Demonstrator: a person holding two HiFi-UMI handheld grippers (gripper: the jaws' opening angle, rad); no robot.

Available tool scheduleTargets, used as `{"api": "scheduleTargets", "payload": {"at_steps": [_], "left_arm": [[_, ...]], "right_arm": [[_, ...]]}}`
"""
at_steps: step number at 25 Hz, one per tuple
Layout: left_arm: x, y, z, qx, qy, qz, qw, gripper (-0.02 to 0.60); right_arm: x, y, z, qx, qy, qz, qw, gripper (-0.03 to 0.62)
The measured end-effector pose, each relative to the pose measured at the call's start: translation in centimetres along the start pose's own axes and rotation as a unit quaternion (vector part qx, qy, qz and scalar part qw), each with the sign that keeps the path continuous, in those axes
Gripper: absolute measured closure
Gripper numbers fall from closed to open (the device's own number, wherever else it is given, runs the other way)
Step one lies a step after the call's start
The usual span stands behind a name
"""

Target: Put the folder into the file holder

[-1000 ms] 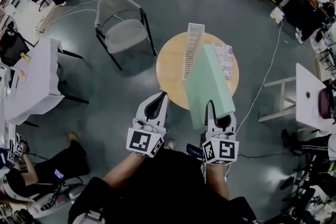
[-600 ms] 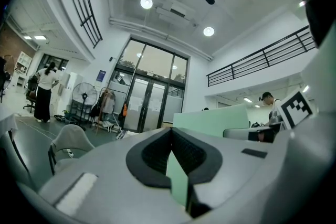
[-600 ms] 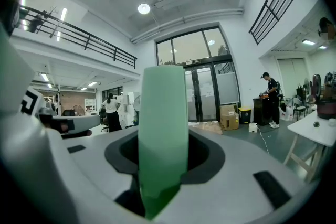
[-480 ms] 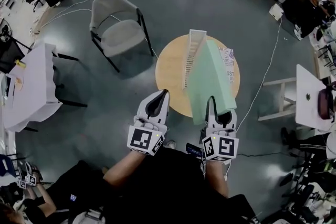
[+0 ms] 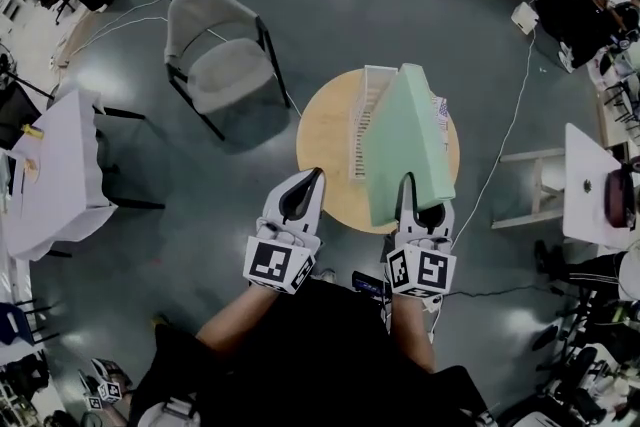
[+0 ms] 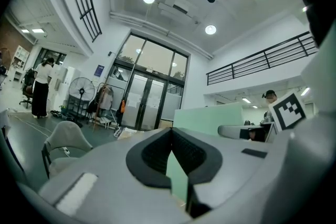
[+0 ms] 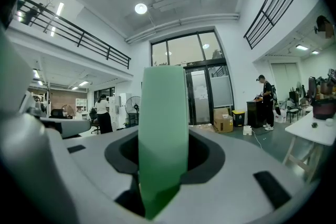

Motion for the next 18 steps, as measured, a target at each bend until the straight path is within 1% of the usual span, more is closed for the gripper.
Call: {"api": "scheduleTargets", "payload": {"at_steps": [10,18], "left_arm": [[-2.5,-0.2,1.9,0.007,-0.017,0.004,0.9998,0.575],[-3.7,-1.0,2.5,0.013,-0.027,0.011,0.9995,0.575]], "right_arm": [[-3.6,-1.5,-0.2,0.01,-0.023,-0.006,1.0,0.445],[-5.6,-2.5,-0.1,0.012,-0.028,-0.03,0.999,0.445]]}}
Point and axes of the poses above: the fingertips, and each gripper's own axes: x backward along the fingers, z to its left, y out of its top, the point moved 4 cm from there along x, backward along the fingers, and after that the axes turned 12 degrees about -z, right-handed, at the moved point
